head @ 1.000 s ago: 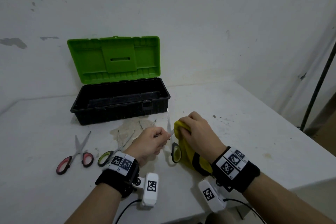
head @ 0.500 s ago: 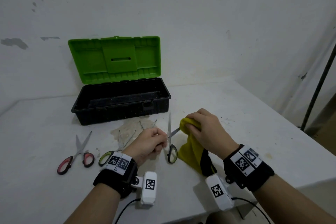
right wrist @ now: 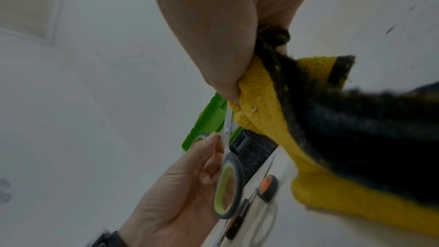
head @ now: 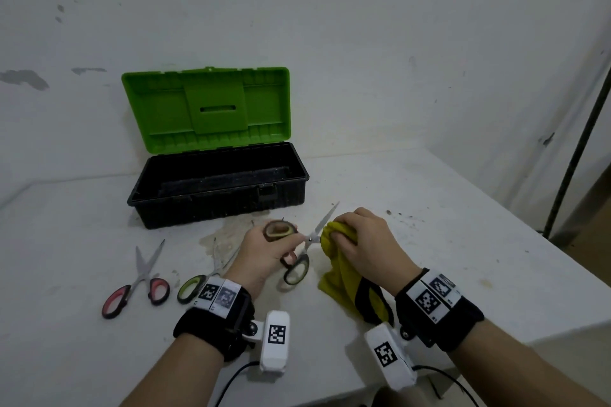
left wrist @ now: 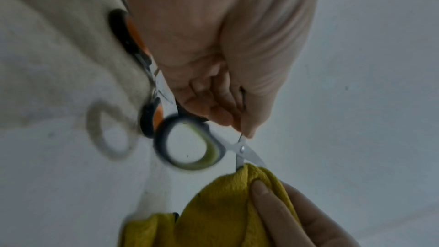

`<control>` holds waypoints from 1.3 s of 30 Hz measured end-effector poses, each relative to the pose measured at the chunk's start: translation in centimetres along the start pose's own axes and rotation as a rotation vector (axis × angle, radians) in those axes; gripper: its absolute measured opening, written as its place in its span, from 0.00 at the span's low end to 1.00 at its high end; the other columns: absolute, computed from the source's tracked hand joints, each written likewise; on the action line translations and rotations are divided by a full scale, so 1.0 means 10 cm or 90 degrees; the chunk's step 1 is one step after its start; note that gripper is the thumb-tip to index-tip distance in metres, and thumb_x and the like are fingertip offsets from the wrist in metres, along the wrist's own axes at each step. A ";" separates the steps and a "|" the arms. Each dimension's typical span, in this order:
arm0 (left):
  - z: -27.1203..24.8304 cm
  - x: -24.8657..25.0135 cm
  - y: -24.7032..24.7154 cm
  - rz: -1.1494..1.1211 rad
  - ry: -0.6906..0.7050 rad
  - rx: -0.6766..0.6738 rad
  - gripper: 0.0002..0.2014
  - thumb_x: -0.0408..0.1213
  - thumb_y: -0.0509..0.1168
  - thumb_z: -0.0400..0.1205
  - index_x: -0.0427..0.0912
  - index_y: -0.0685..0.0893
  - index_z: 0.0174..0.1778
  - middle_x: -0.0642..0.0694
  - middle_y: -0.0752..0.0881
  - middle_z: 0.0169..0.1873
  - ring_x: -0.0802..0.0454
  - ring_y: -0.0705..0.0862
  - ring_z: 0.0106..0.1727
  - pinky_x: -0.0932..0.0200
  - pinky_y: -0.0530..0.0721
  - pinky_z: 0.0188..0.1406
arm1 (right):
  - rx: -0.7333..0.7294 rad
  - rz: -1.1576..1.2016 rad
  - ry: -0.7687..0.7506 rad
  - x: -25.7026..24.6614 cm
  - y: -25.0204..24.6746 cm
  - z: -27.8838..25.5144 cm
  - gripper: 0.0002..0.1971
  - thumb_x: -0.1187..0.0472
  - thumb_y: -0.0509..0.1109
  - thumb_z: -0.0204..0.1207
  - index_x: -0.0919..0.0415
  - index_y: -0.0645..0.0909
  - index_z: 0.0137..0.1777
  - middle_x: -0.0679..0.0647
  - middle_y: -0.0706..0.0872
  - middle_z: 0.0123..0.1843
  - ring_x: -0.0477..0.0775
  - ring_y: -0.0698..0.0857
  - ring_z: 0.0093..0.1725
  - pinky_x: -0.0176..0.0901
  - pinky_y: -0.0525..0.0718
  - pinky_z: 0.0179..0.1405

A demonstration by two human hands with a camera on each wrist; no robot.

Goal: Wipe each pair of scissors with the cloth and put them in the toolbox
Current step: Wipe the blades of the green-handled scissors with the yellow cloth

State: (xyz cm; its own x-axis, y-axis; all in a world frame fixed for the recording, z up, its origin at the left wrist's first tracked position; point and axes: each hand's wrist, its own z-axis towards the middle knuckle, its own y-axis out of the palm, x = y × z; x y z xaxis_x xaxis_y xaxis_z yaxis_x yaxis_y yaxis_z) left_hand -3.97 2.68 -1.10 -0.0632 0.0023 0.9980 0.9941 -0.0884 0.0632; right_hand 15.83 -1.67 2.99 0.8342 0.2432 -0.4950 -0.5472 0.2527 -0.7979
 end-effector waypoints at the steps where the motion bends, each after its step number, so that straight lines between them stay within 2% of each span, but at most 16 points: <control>1: 0.00 0.00 0.03 -0.025 -0.001 0.025 0.06 0.32 0.79 0.75 0.39 0.91 0.46 0.42 0.91 0.37 0.46 0.87 0.41 0.50 0.86 0.48 | 0.001 0.006 0.001 -0.02 0.00 0.00 0.08 0.55 0.68 0.81 0.55 0.85 0.54 0.50 0.79 0.47 0.48 0.77 0.45 0.27 0.67 0.41; 4: 0.00 -0.02 0.11 -0.107 -0.042 0.044 0.07 0.38 0.74 0.81 0.37 0.89 0.48 0.40 0.92 0.41 0.46 0.89 0.45 0.52 0.87 0.46 | -0.001 0.012 -0.009 -0.08 0.03 -0.01 0.09 0.54 0.67 0.81 0.54 0.85 0.56 0.50 0.80 0.48 0.47 0.77 0.46 0.28 0.68 0.44; 6: -0.01 -0.02 0.15 -0.132 -0.076 0.041 0.12 0.43 0.69 0.85 0.36 0.86 0.52 0.37 0.89 0.42 0.47 0.89 0.39 0.54 0.87 0.37 | -0.006 0.015 -0.012 -0.12 0.04 -0.02 0.09 0.53 0.67 0.81 0.53 0.85 0.57 0.50 0.80 0.49 0.47 0.77 0.47 0.31 0.69 0.46; 8: -0.03 -0.02 0.16 -0.117 -0.067 0.052 0.16 0.48 0.66 0.86 0.36 0.83 0.51 0.43 0.86 0.33 0.48 0.85 0.32 0.55 0.83 0.29 | -0.003 0.021 -0.023 -0.15 0.03 -0.05 0.09 0.53 0.68 0.81 0.53 0.85 0.57 0.49 0.80 0.49 0.47 0.77 0.47 0.31 0.70 0.46; 10: -0.04 -0.03 0.17 -0.080 -0.031 0.078 0.17 0.50 0.64 0.87 0.36 0.82 0.48 0.48 0.83 0.24 0.45 0.81 0.28 0.54 0.79 0.29 | 0.005 0.029 -0.037 -0.20 0.03 -0.09 0.09 0.54 0.68 0.81 0.53 0.85 0.58 0.48 0.79 0.50 0.46 0.77 0.47 0.29 0.71 0.47; 12: -0.05 -0.03 0.17 -0.060 -0.013 0.108 0.17 0.50 0.63 0.87 0.37 0.82 0.46 0.49 0.82 0.21 0.43 0.80 0.27 0.52 0.78 0.30 | 0.021 0.034 -0.051 -0.25 0.04 -0.12 0.10 0.53 0.68 0.82 0.54 0.84 0.59 0.47 0.78 0.51 0.45 0.77 0.47 0.26 0.72 0.47; 14: -0.07 -0.02 0.18 -0.064 -0.002 0.122 0.17 0.51 0.64 0.86 0.38 0.83 0.49 0.48 0.82 0.23 0.44 0.80 0.26 0.52 0.78 0.29 | 0.032 0.030 -0.066 -0.29 0.06 -0.13 0.11 0.53 0.68 0.82 0.54 0.84 0.59 0.47 0.77 0.51 0.44 0.76 0.46 0.24 0.72 0.45; 17: -0.12 0.03 0.22 -0.071 0.024 0.115 0.14 0.51 0.63 0.87 0.43 0.84 0.55 0.45 0.80 0.30 0.48 0.79 0.24 0.56 0.77 0.23 | 0.034 0.019 -0.082 -0.35 0.09 -0.12 0.11 0.53 0.67 0.82 0.56 0.84 0.60 0.49 0.77 0.52 0.46 0.77 0.46 0.27 0.74 0.46; 21: -0.18 0.12 0.26 -0.074 0.025 0.125 0.16 0.48 0.60 0.89 0.35 0.77 0.48 0.42 0.80 0.29 0.53 0.80 0.21 0.59 0.78 0.19 | 0.048 -0.006 -0.125 -0.41 0.13 -0.11 0.11 0.54 0.67 0.83 0.58 0.82 0.60 0.52 0.77 0.53 0.51 0.79 0.45 0.41 0.81 0.45; 24: -0.17 0.12 0.25 -0.100 0.010 0.103 0.20 0.49 0.58 0.90 0.32 0.78 0.51 0.37 0.81 0.32 0.46 0.80 0.23 0.56 0.78 0.20 | 0.060 -0.020 -0.149 -0.45 0.17 -0.11 0.11 0.56 0.68 0.83 0.58 0.79 0.62 0.52 0.77 0.56 0.50 0.79 0.46 0.40 0.81 0.44; 26: -0.18 0.10 0.26 -0.055 0.025 0.091 0.23 0.48 0.56 0.91 0.27 0.79 0.51 0.35 0.82 0.32 0.47 0.81 0.24 0.56 0.80 0.20 | 0.075 -0.026 -0.170 -0.45 0.21 -0.10 0.10 0.58 0.69 0.82 0.60 0.80 0.59 0.53 0.77 0.54 0.50 0.79 0.44 0.37 0.80 0.41; 28: -0.21 0.10 0.28 -0.017 0.048 0.081 0.23 0.46 0.55 0.91 0.25 0.78 0.49 0.34 0.82 0.31 0.48 0.82 0.24 0.57 0.81 0.19 | 0.079 -0.041 -0.179 -0.44 0.25 -0.10 0.08 0.60 0.69 0.82 0.62 0.81 0.57 0.54 0.78 0.52 0.50 0.79 0.43 0.40 0.83 0.38; 31: -0.23 0.09 0.30 0.010 0.066 0.078 0.22 0.45 0.54 0.92 0.27 0.77 0.46 0.37 0.80 0.27 0.48 0.81 0.23 0.57 0.79 0.17 | 0.076 -0.057 -0.156 -0.42 0.28 -0.07 0.07 0.61 0.68 0.82 0.63 0.82 0.56 0.57 0.79 0.51 0.54 0.80 0.41 0.47 0.85 0.37; 34: -0.23 0.07 0.29 0.000 0.049 0.076 0.18 0.45 0.54 0.92 0.32 0.77 0.47 0.45 0.79 0.19 0.48 0.80 0.21 0.56 0.76 0.16 | 0.073 -0.046 -0.115 -0.38 0.22 -0.02 0.09 0.61 0.66 0.83 0.63 0.82 0.58 0.58 0.78 0.53 0.56 0.81 0.44 0.45 0.84 0.42; 37: -0.23 0.05 0.28 0.004 0.045 0.075 0.18 0.45 0.54 0.92 0.32 0.78 0.50 0.35 0.80 0.26 0.49 0.80 0.21 0.57 0.76 0.17 | 0.091 -0.030 -0.048 -0.28 0.11 0.07 0.10 0.58 0.64 0.84 0.61 0.81 0.59 0.54 0.77 0.55 0.54 0.80 0.46 0.41 0.79 0.46; 39: -0.23 0.05 0.27 0.007 0.049 0.076 0.17 0.45 0.54 0.92 0.33 0.77 0.49 0.32 0.79 0.30 0.51 0.80 0.20 0.58 0.75 0.16 | 0.102 -0.024 0.010 -0.20 0.01 0.15 0.10 0.58 0.64 0.84 0.60 0.81 0.60 0.54 0.77 0.55 0.52 0.78 0.47 0.38 0.73 0.45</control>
State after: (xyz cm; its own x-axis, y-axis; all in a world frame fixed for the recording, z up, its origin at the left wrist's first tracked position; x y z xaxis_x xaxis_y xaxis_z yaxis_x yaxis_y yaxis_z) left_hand -1.50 0.19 -0.39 -0.0539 -0.0744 0.9958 0.9979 0.0313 0.0563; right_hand 13.96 -0.77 4.38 0.8544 0.2160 -0.4725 -0.5187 0.4075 -0.7516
